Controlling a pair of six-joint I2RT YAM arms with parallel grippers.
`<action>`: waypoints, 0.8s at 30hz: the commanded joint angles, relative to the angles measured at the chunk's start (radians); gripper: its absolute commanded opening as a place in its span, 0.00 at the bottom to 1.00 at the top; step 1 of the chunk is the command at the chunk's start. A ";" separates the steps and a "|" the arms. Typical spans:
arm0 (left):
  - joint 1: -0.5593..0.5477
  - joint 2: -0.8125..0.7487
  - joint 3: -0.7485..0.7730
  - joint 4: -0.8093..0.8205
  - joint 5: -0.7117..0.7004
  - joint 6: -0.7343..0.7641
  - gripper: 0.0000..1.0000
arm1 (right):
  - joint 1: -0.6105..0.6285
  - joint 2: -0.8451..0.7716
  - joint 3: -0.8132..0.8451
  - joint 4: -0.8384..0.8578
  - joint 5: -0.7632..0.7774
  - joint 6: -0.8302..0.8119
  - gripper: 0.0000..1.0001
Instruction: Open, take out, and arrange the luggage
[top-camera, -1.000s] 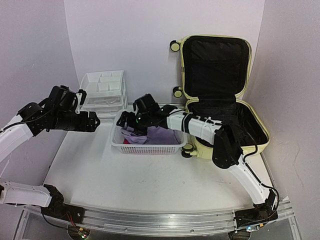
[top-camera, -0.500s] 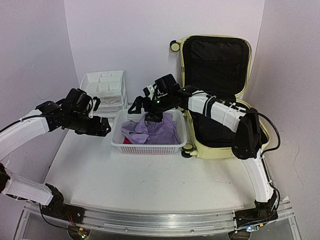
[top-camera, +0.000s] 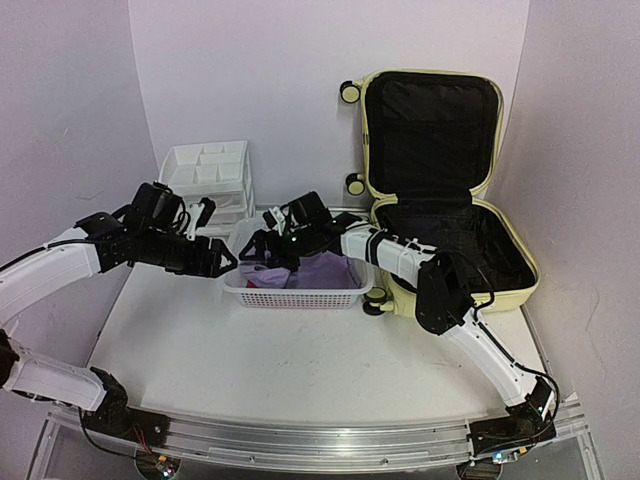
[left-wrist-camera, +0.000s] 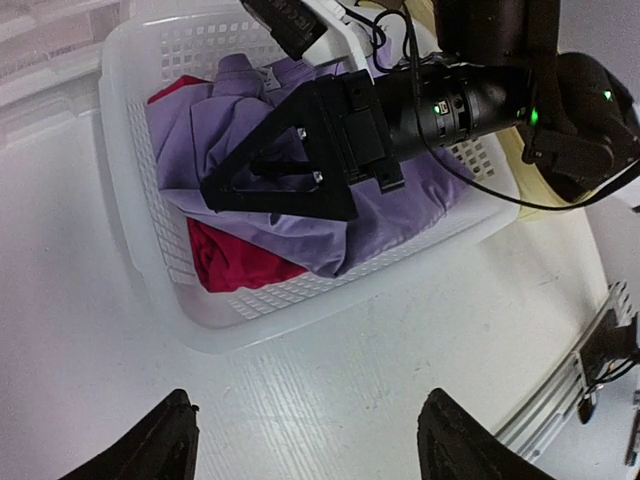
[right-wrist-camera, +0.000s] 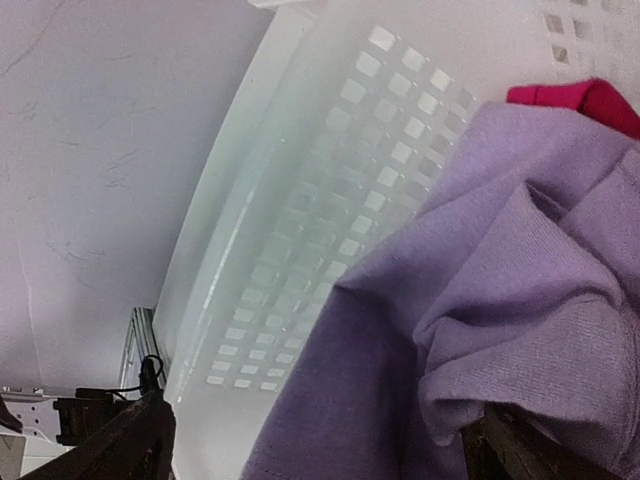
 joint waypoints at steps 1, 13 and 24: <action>0.056 -0.049 -0.025 0.154 0.097 -0.050 0.71 | 0.009 -0.111 -0.056 0.218 -0.007 0.059 0.98; 0.314 0.154 0.143 0.264 0.305 -0.154 0.53 | 0.039 -0.175 -0.108 0.236 0.005 -0.042 0.83; 0.330 0.506 0.326 0.278 0.504 -0.156 0.44 | 0.037 -0.198 -0.167 0.288 -0.007 -0.081 0.54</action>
